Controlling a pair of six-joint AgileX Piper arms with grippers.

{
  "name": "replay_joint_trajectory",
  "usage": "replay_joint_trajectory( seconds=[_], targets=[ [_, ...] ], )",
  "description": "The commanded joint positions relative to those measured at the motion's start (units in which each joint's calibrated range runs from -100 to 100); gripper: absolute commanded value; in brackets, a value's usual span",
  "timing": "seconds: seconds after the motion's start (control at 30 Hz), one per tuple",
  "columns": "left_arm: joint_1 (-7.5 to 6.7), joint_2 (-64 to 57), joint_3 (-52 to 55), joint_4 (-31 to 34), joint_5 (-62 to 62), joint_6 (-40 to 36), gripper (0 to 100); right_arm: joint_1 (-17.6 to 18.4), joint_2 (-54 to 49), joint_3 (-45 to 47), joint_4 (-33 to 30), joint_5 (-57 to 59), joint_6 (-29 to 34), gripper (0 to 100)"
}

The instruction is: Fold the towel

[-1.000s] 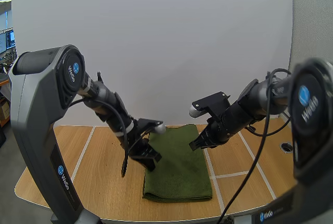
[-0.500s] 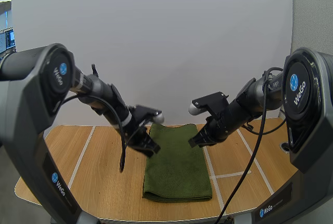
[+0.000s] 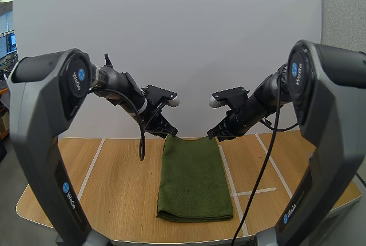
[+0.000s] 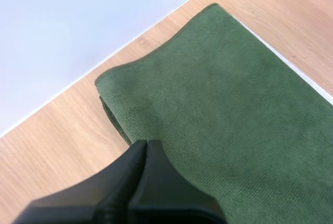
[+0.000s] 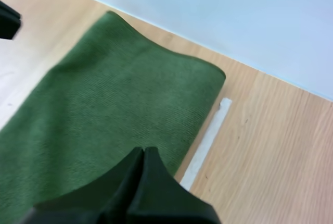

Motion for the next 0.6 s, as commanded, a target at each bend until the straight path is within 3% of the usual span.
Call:
replay_joint_trajectory(
  seconds=[0.0, 0.4, 0.57],
  targets=[
    [0.01, 1.6, -1.1, -0.7, -0.2, -1.4, 0, -0.1, 5.4, -1.3, 0.4, -7.9, -0.3, 0],
    [0.01, 1.6, -1.1, -2.3, -0.9, -1.8, 0, -0.1, 8.0, -1.5, 1.0, -15.7, -1.0, 0],
    [0.01, 1.6, -1.1, -2.7, 1.2, -2.9, 0, -0.1, 8.0, -1.5, 1.5, -13.0, -2.4, 0]
  ],
)
